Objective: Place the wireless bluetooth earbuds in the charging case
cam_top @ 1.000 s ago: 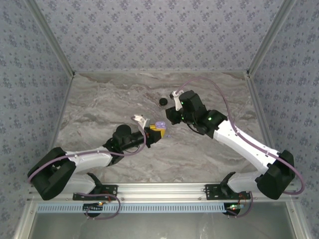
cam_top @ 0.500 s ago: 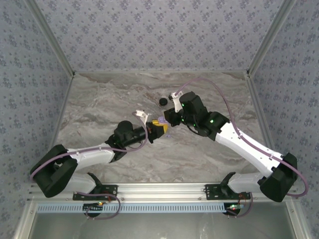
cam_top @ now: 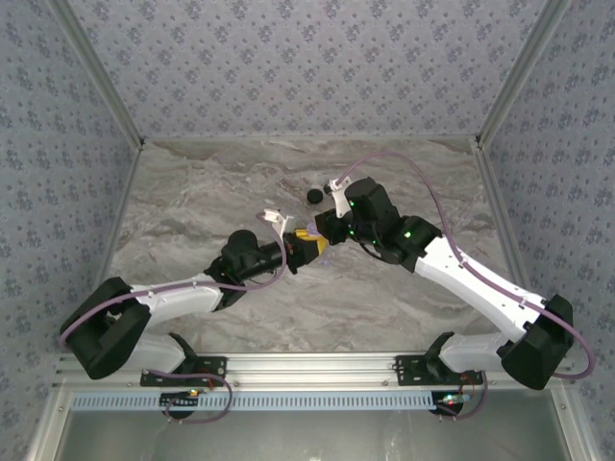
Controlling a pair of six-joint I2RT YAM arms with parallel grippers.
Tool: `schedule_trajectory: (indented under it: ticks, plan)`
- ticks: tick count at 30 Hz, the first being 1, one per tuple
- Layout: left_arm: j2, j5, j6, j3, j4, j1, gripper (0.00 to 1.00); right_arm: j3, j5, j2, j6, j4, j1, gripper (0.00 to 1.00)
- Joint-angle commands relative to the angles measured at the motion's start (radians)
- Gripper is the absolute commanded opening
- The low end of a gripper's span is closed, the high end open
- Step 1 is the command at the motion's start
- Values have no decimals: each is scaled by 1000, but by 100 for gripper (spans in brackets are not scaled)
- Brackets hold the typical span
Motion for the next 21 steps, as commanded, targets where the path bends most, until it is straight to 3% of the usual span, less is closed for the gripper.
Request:
schedule_trajectory:
  ticks: [1,21]
  plan:
    - [2,18,-12,42,9,-5,24,4,-13,-20,-8,19,11,18]
    - [-7,-33,-33,44,-1,-6,24,-32,-1,-34,-3,13,26,18]
